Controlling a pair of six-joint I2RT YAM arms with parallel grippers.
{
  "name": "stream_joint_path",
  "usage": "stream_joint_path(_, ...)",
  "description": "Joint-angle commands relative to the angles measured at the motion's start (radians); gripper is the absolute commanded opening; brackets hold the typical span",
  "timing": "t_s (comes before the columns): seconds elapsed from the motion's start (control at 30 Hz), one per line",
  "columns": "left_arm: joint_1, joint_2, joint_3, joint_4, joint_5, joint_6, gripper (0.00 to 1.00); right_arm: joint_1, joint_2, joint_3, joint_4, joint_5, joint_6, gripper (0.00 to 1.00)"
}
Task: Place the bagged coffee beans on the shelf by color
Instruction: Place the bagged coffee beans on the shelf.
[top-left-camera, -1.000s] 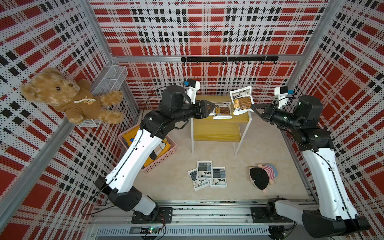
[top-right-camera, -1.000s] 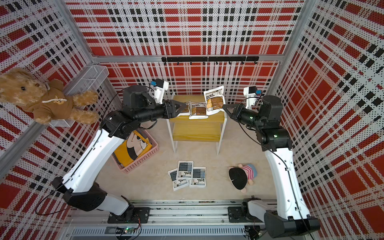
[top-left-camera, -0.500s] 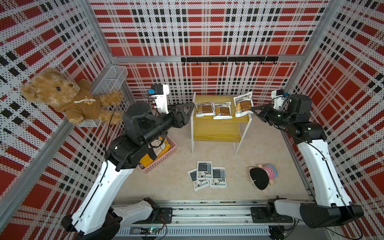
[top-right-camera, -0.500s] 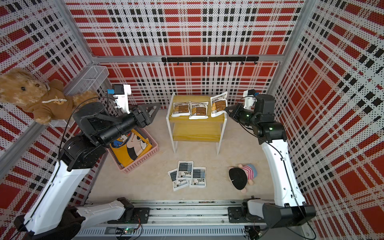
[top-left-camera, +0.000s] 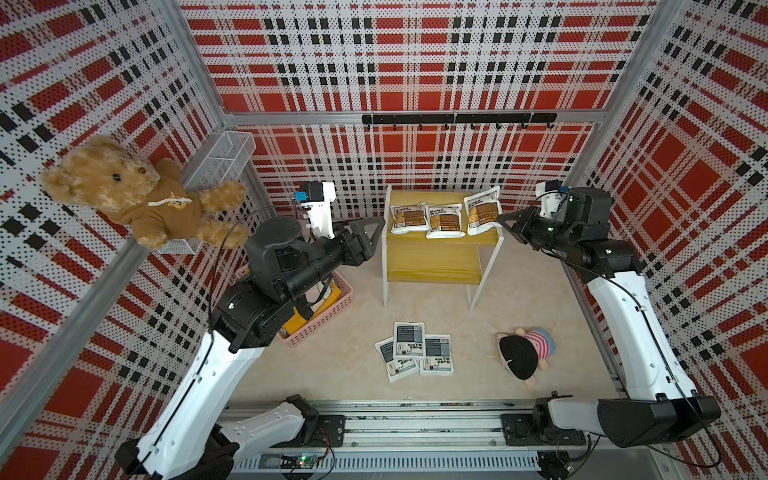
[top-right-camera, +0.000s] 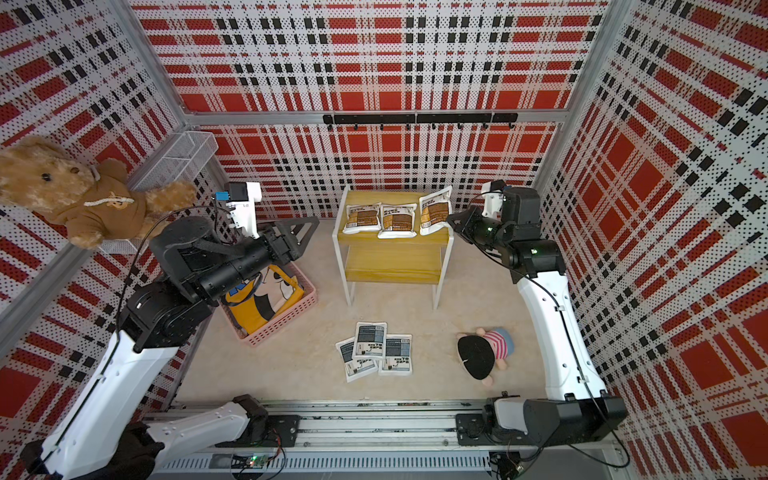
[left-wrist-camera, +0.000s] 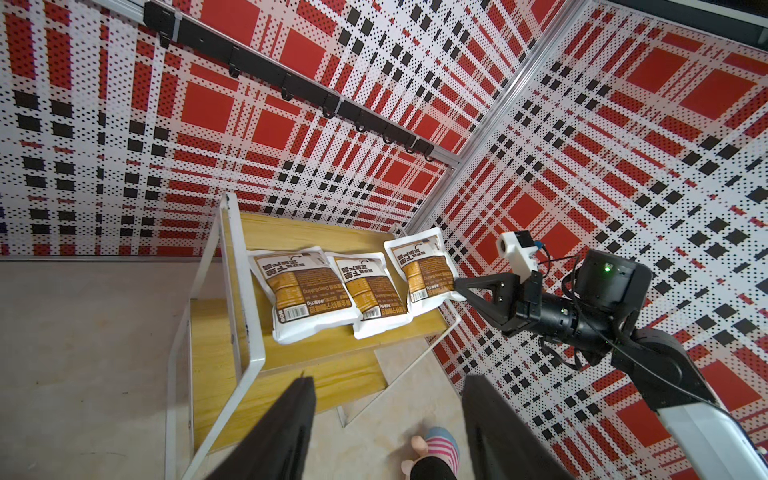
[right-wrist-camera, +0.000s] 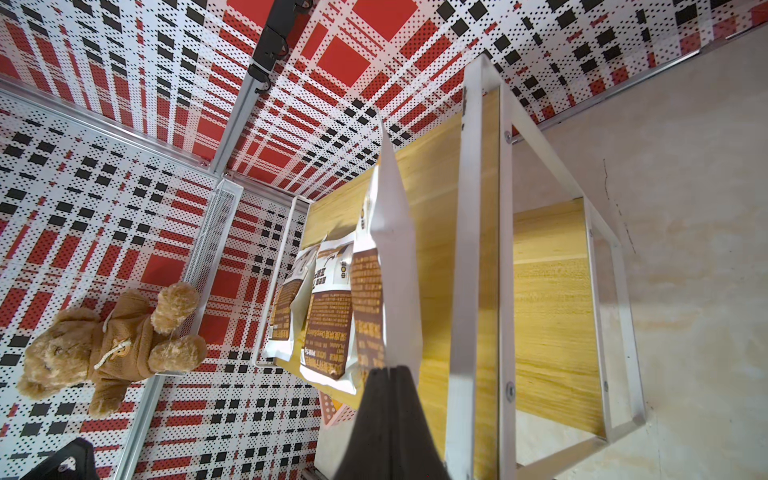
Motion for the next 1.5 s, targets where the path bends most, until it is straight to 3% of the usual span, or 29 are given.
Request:
stream_joint_path(0.0, 0.013, -0.011, -0.015, 0.004, -0.009, -0.004, 0.64, 0.015, 0.006, 0.004, 0.036, 0.005, 0.006, 0.0)
stream_joint_path(0.4, 0.029, -0.015, -0.027, 0.002, 0.003, -0.007, 0.64, 0.022, -0.013, -0.03, 0.067, 0.012, 0.028, 0.0)
stream_joint_path(0.53, 0.034, -0.016, -0.032, 0.002, 0.006, -0.007, 0.64, 0.022, -0.008, -0.03, 0.067, 0.006, 0.029, 0.04)
stream_joint_path(1.17, 0.051, -0.019, -0.047, 0.002, 0.021, -0.004, 0.64, 0.022, -0.019, -0.007, 0.036, 0.024, 0.014, 0.58)
stream_joint_path(1.33, 0.052, -0.023, -0.056, 0.002, 0.021, -0.004, 0.64, 0.023, -0.028, 0.018, 0.013, 0.052, -0.002, 0.58)
stream_joint_path(1.47, 0.053, -0.025, -0.065, 0.004, 0.026, -0.002, 0.64, 0.022, -0.032, 0.017, 0.045, 0.008, -0.002, 0.5)
